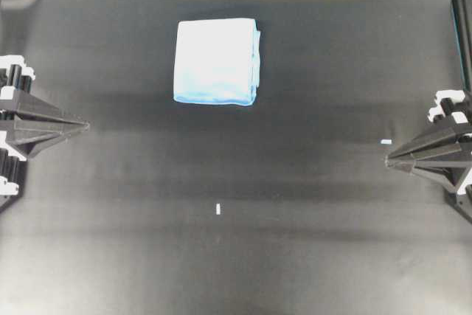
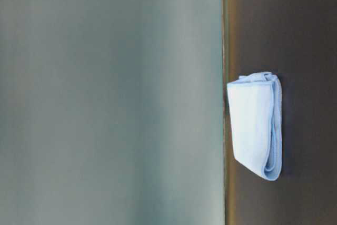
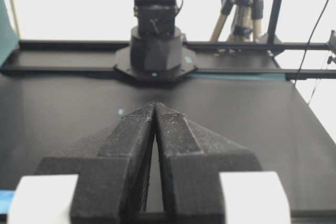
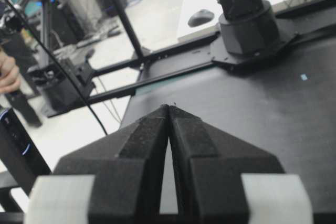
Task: Push a blue cloth with the left arm to wipe the desk.
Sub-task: 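Lift the left gripper off its rest toward the blue cloth, then move the left gripper forward and lower it onto the blue cloth's top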
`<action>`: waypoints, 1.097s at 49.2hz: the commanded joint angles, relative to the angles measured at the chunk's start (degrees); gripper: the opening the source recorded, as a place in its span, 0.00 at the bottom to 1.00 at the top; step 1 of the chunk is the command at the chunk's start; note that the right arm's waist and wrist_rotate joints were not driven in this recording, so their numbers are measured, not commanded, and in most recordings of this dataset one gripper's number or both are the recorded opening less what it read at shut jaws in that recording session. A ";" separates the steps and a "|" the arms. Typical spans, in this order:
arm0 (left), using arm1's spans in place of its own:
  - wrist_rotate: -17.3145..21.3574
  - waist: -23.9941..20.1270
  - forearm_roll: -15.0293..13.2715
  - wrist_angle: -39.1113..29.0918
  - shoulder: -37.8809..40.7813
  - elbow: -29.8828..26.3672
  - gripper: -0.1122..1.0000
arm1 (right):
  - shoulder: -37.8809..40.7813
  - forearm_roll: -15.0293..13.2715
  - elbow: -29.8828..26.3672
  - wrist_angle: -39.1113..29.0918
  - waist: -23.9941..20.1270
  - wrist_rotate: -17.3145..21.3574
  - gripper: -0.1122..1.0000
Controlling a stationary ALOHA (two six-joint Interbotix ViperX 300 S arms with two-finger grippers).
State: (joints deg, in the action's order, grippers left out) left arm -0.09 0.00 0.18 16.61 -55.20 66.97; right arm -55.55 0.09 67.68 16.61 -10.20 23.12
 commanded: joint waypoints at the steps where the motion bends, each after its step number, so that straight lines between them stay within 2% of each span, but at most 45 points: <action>1: -0.70 -0.35 2.20 0.62 2.02 -0.97 0.15 | 0.62 0.09 -1.14 0.35 0.00 0.00 0.13; 4: -0.79 -0.70 2.20 0.79 3.34 -1.76 0.16 | 0.35 0.09 -1.14 -0.18 0.00 0.00 0.12; 7: -0.79 -0.97 2.20 0.79 5.01 -2.99 0.10 | 0.18 0.09 -1.14 -1.05 0.00 0.00 0.10; 15: -0.97 -2.99 2.20 0.97 10.37 -6.33 0.10 | 0.18 0.09 -1.14 -3.25 0.00 0.09 0.10; 25: -3.25 -10.02 2.20 3.43 20.48 -9.67 0.10 | 0.18 0.09 -1.14 -3.87 0.09 0.00 0.10; 41: -3.78 -19.60 2.20 2.90 40.34 -19.07 0.12 | 0.09 0.09 -1.14 -7.12 0.09 0.00 0.10; 45: -4.31 -20.92 2.20 2.20 44.82 -21.80 0.18 | 0.18 0.09 -1.14 -7.38 0.09 0.00 0.10; 47: -4.48 -21.53 2.20 1.41 46.76 -23.12 0.26 | 0.18 0.18 -1.14 -7.38 0.00 0.09 0.10; 54: -4.66 -23.73 2.20 -3.34 53.17 -27.33 0.59 | 0.18 0.18 -1.14 -7.38 0.00 0.00 0.10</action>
State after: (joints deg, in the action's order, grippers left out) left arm -4.66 -22.50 2.29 15.56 -5.27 42.80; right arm -55.63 0.18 67.68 8.96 -10.20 23.12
